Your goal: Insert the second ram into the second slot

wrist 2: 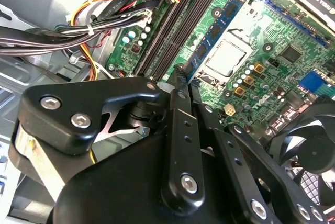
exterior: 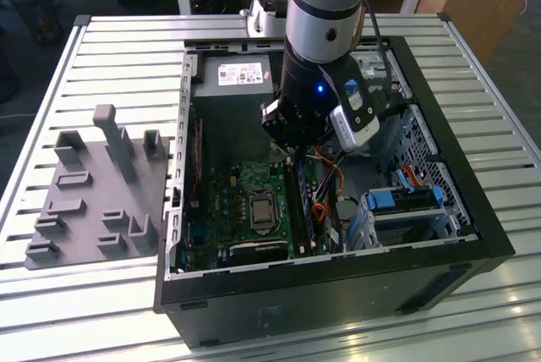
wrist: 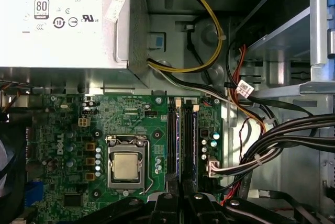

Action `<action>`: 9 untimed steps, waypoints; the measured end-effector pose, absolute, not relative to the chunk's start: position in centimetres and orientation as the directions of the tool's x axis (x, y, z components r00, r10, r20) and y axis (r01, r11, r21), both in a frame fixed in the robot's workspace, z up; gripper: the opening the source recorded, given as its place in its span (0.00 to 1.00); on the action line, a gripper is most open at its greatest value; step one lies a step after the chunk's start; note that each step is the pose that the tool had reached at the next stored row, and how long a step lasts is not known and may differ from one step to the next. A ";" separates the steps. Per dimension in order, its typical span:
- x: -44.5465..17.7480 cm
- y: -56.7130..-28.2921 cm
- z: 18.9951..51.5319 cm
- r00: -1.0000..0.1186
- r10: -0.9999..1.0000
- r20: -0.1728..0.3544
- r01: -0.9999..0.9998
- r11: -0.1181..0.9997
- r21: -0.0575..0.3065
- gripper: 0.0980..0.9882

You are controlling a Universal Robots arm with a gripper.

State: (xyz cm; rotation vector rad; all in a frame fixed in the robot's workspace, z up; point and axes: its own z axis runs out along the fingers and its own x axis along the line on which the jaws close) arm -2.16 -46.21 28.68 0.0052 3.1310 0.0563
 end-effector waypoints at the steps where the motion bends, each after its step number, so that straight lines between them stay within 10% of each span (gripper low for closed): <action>1: -2.2 -46.2 28.6 -1.000 0.003 -0.010 0.003 0.999 0.036 0.04; 9: -2.2 -46.2 28.0 -1.000 0.004 -0.010 0.003 0.999 0.036 0.04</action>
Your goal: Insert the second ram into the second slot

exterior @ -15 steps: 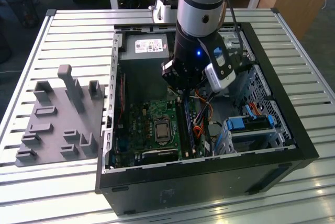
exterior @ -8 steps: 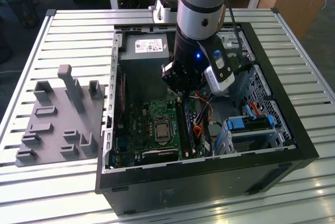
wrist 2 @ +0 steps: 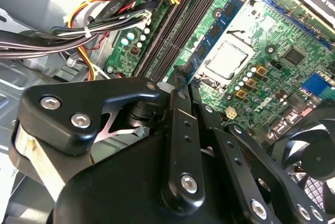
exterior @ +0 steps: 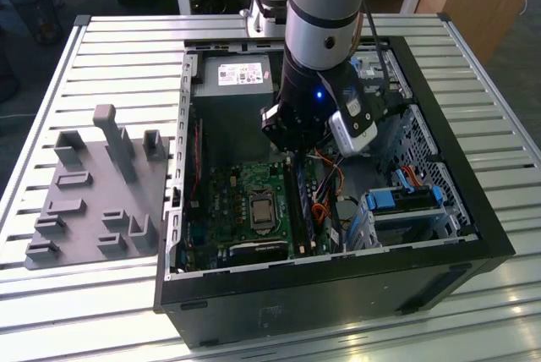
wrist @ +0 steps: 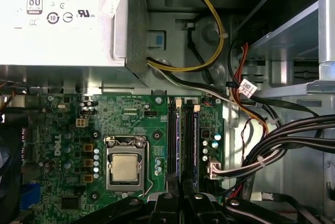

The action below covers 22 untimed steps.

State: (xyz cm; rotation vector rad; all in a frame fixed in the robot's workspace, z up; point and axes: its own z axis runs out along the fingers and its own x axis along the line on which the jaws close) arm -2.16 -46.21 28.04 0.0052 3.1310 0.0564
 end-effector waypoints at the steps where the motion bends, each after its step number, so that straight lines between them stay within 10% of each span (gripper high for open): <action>1: -2.2 -46.2 28.0 -1.000 0.004 -0.010 0.003 0.999 0.036 0.04; 22: -2.2 -46.2 27.0 -1.000 0.003 -0.007 0.003 0.999 0.036 0.04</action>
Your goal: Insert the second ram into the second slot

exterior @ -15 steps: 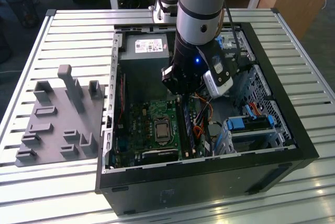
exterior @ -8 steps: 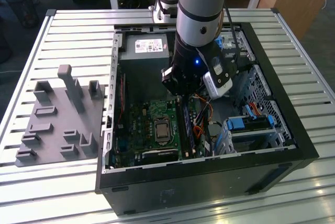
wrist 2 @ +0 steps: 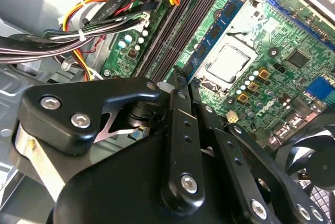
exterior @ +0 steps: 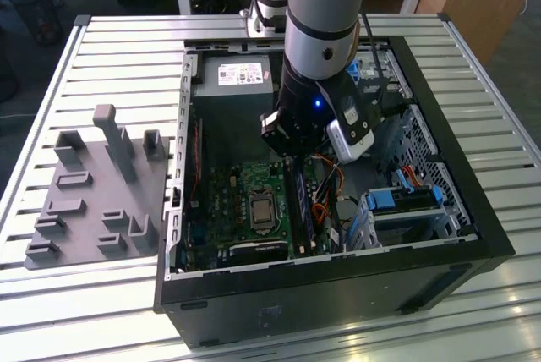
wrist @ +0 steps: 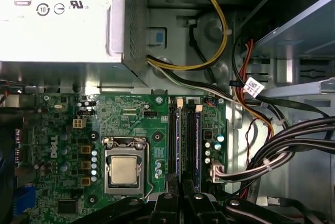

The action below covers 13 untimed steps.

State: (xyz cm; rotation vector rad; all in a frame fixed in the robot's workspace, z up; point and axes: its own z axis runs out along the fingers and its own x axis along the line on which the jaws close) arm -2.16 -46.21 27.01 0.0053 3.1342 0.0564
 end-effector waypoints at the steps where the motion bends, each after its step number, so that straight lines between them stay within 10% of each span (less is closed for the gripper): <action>1: -2.2 -46.2 26.9 -1.000 0.004 -0.007 0.003 0.999 0.036 0.04; 13: -2.2 -46.2 26.4 -1.000 0.004 -0.005 0.003 0.999 0.036 0.04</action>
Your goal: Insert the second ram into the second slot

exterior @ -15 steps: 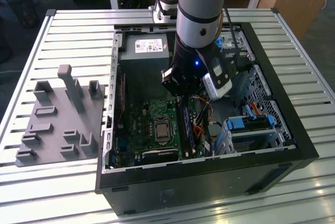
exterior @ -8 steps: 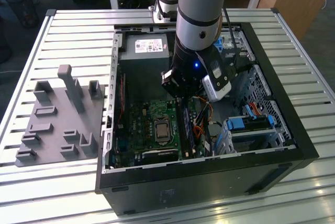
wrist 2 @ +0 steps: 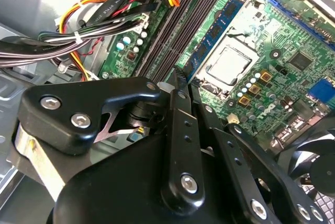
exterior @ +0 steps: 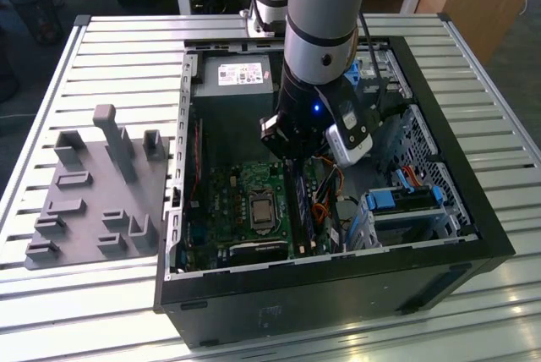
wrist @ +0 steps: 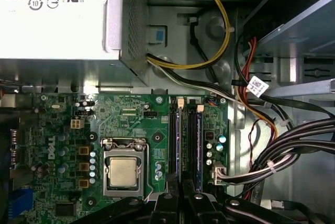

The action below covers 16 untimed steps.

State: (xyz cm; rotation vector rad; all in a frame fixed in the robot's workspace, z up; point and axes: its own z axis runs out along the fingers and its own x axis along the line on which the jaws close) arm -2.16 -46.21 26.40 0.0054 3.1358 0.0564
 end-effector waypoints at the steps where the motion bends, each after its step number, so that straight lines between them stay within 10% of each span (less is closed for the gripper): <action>1: -2.2 -46.2 26.4 -1.000 0.003 -0.005 0.003 0.999 0.036 0.04; 16: -2.2 -46.2 25.5 -1.000 0.003 -0.005 0.003 0.999 0.036 0.04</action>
